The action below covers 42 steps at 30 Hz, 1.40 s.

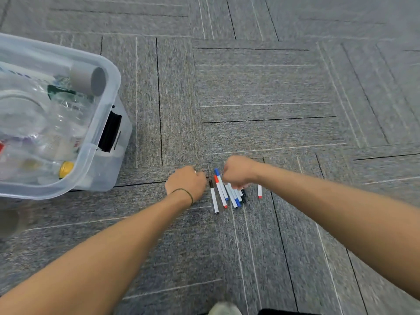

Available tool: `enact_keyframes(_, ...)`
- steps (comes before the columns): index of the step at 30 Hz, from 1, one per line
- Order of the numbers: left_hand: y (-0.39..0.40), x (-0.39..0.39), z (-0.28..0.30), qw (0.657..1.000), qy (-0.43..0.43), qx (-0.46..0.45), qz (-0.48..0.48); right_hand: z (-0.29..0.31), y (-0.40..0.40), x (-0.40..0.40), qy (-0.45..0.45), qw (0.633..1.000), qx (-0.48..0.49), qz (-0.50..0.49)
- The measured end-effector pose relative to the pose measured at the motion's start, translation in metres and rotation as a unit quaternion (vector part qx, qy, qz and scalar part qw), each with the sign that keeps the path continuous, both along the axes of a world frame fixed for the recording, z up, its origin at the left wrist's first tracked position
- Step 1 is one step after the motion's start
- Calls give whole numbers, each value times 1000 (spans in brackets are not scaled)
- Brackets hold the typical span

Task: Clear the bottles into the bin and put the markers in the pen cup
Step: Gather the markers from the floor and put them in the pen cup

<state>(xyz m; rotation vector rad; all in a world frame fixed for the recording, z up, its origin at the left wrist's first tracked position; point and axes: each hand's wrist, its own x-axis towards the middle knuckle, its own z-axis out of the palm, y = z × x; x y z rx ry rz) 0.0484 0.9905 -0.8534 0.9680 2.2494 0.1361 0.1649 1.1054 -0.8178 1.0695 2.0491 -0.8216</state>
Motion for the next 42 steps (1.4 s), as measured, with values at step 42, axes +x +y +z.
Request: enact_keyframes(42, 1, 47, -7, 997, -52, 19, 54, 13, 2, 11, 22, 992, 9, -127)
